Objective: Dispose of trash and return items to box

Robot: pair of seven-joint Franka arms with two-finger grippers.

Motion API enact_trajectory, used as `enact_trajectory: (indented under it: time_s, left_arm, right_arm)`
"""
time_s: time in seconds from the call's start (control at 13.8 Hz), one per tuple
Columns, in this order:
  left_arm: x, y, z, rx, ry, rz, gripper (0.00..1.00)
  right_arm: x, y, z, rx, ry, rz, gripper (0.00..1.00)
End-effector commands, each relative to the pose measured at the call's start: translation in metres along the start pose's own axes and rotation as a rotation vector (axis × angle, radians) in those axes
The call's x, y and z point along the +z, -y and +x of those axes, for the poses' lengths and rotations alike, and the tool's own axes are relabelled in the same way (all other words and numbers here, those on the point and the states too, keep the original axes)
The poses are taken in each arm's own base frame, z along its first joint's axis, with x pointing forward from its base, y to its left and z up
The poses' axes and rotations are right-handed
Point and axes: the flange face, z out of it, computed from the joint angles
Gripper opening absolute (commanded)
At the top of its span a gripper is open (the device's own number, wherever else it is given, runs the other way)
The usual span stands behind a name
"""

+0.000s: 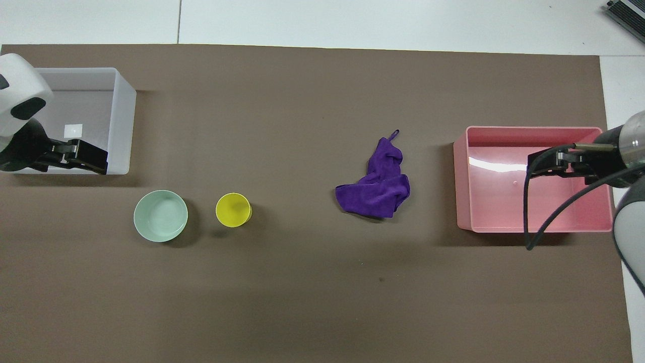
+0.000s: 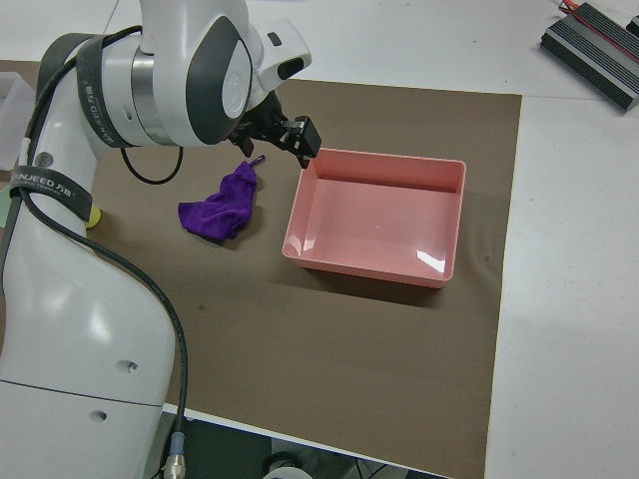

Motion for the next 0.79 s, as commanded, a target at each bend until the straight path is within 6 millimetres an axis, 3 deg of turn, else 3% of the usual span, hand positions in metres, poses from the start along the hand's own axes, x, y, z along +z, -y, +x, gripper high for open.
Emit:
enact_trajectory:
  time_s: [0.0, 0.51, 0.72]
  left_arm:
    - [-0.0061, 0.0026, 0.0009, 0.005, -0.001, 0.010, 1.00]
    - [-0.0065, 0.0033, 0.0020, 0.004, -0.007, 0.008, 1.00]
    - [-0.0057, 0.0034, 0.0025, 0.002, -0.006, 0.008, 1.00]
  right_arm:
    - [-0.0014, -0.0042, -0.0028, -0.015, 0.016, 0.017, 1.00]
    - [-0.0002, -0.0128, -0.0029, -0.001, 0.028, 0.014, 1.00]
    - [-0.0031, -0.0043, -0.0002, -0.004, -0.004, 0.017, 1.00]
